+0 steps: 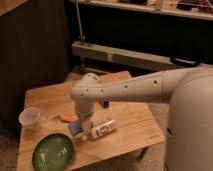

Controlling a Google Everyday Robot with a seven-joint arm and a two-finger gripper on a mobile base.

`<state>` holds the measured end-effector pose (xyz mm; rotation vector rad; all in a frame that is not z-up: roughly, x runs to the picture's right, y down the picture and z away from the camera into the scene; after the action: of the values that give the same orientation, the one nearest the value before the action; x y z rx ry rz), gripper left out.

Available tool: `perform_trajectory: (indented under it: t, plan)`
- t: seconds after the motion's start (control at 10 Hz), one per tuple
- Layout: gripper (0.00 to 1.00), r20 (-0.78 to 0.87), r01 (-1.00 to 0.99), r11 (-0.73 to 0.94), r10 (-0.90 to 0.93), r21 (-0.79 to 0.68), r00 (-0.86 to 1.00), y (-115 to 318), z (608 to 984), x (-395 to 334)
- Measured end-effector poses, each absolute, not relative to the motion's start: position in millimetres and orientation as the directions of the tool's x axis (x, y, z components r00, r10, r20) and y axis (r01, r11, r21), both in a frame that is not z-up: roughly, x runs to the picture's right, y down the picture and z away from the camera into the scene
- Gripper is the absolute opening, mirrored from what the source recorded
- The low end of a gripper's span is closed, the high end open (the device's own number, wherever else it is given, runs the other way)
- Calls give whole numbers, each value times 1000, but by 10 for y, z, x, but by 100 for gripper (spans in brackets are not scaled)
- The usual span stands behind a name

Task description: Place the white sponge in the ceramic bowl

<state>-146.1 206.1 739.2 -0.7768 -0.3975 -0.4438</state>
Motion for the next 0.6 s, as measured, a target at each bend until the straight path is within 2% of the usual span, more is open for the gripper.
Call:
perform_trajectory:
  t: [0.1, 0.2, 0.6]
  plan:
    - [0, 546, 576, 561, -244, -595, 802, 2384, 7434, -1610]
    - [0, 565, 596, 537, -246, -597, 788, 2500, 7440, -1665]
    - [0, 571, 604, 525, -247, -600, 783, 2561, 7447, -1675]
